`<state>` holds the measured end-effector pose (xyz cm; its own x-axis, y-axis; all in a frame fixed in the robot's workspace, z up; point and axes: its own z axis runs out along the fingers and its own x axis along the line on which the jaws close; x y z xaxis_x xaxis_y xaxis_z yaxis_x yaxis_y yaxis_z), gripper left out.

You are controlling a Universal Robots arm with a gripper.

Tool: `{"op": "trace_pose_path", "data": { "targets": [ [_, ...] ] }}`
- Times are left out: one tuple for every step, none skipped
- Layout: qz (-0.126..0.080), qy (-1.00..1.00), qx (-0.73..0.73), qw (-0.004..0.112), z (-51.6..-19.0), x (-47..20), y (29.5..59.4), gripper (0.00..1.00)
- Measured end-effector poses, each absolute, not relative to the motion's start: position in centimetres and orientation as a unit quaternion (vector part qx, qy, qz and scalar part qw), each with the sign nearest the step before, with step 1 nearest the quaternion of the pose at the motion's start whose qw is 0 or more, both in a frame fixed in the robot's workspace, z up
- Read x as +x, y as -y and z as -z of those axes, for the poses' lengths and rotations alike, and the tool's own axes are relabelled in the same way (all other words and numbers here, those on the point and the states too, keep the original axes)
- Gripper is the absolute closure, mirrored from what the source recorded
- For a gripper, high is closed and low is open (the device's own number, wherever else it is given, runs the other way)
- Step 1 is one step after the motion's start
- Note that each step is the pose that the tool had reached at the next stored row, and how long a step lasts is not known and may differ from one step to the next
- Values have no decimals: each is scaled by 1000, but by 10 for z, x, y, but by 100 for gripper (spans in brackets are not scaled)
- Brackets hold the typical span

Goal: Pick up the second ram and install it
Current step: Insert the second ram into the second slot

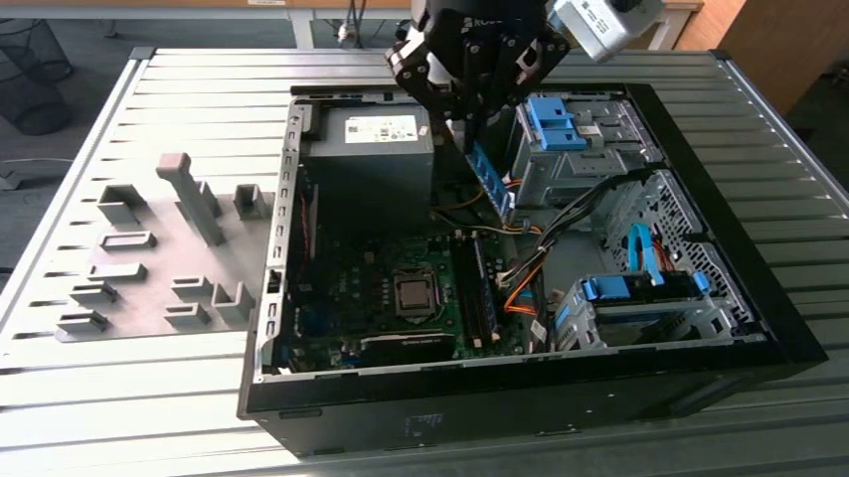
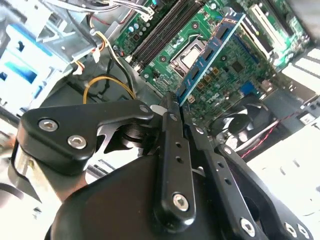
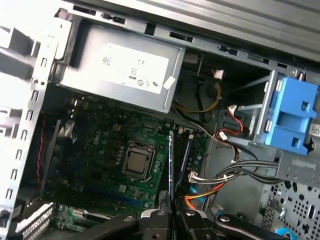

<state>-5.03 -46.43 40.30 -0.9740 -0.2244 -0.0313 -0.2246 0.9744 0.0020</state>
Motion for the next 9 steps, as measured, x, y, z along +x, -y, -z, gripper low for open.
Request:
{"op": "trace_pose_path", "data": {
  "targets": [
    [-3,-994,-104,15,-403,-50,464,86],
    [-2,-995,-95,15,-402,-50,464,86],
    [-2,-996,-86,15,-402,-50,464,86],
    [-2,-997,-78,15,-402,-50,464,86],
    [-1,-998,-69,15,-402,-50,464,86],
    [-1,-998,-60,15,-401,-50,464,86],
    [-1,-998,-53,15,-401,-50,464,86],
    [-1,-999,-45,15,-400,-50,464,86],
    [0,-999,-36,15,-400,-50,464,86]
  ]
}}
